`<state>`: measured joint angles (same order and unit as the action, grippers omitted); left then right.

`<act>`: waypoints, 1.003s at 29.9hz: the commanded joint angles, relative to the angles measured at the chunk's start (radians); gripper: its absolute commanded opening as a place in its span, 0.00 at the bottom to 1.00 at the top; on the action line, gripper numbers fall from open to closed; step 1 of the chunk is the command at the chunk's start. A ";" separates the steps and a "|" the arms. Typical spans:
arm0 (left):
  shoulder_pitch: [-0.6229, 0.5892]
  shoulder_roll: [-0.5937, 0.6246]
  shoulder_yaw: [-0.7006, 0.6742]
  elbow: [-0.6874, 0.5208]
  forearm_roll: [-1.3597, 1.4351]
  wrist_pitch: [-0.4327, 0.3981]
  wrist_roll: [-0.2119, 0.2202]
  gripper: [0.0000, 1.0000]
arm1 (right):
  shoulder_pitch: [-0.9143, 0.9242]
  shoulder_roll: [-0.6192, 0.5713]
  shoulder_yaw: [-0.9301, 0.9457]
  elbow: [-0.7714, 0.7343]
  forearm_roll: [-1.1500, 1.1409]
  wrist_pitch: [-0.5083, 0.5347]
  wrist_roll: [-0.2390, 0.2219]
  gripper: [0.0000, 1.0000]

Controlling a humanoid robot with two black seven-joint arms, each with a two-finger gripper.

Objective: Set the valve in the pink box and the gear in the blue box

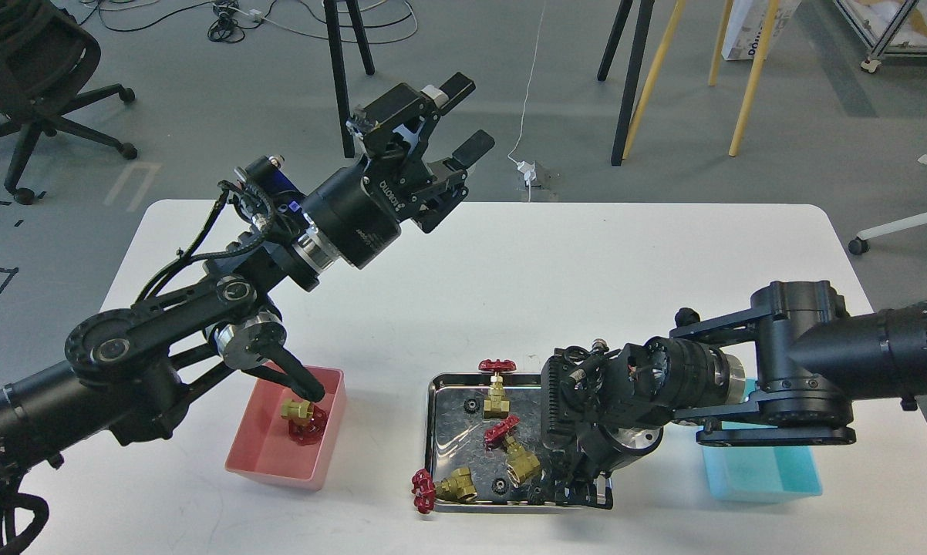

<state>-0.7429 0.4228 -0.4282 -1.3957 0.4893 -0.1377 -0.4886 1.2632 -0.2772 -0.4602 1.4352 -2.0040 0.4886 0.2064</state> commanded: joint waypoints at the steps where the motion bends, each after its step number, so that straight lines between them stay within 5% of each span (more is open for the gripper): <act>1: 0.005 -0.001 0.000 0.001 0.000 0.000 0.000 0.72 | -0.011 0.003 -0.005 -0.019 -0.027 0.000 0.001 0.60; 23: 0.022 -0.004 0.000 0.001 0.000 -0.005 0.000 0.74 | -0.041 0.061 -0.002 -0.101 -0.032 0.000 -0.001 0.54; 30: 0.022 -0.004 -0.001 0.001 0.000 -0.005 0.000 0.74 | -0.047 0.062 -0.005 -0.101 -0.032 0.000 -0.001 0.45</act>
<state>-0.7212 0.4189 -0.4294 -1.3943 0.4894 -0.1427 -0.4888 1.2179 -0.2144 -0.4626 1.3347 -2.0355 0.4886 0.2056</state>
